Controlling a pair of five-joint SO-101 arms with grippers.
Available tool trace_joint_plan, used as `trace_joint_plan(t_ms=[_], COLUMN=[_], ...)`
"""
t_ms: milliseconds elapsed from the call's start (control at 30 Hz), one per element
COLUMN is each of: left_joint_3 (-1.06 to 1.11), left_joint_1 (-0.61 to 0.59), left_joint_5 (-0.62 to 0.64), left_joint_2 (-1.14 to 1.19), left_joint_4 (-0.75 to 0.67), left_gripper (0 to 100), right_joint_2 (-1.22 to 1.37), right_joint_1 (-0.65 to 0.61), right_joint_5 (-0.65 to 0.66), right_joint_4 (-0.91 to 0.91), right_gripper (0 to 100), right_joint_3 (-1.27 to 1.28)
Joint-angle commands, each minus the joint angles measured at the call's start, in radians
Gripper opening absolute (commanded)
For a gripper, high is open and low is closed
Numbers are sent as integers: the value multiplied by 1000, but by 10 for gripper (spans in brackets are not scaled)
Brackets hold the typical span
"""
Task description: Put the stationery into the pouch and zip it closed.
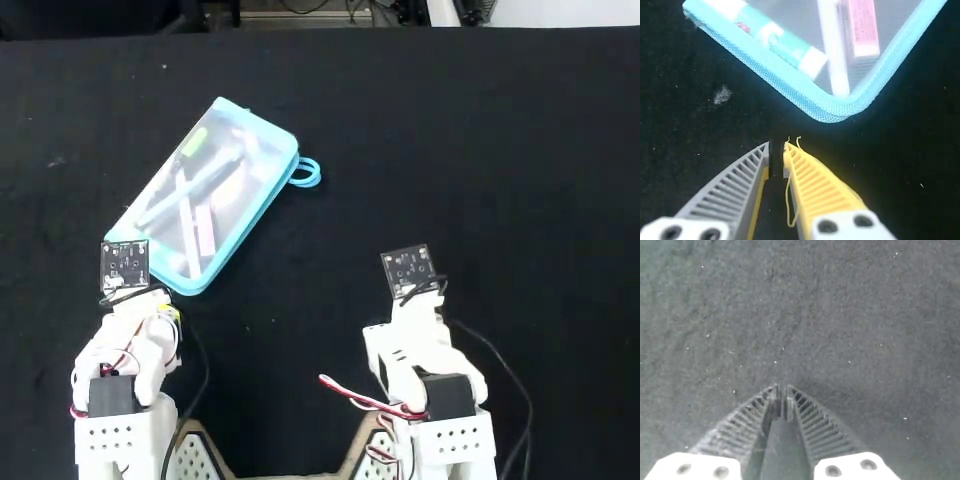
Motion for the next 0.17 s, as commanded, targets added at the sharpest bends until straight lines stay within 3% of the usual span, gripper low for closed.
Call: trace_joint_plan(t_ms=[0,133], left_joint_3=[24,24], left_joint_1=[-8,-8], left_joint_5=[8,8], left_joint_2=[6,6], left_joint_4=[3,3], left_gripper=[59,59], right_joint_2=[-71,-71], right_joint_1=[-12,-12], right_joint_5=[-2,-2], right_joint_4=[9,9], right_gripper=[11,11], right_joint_3=[-2,-2])
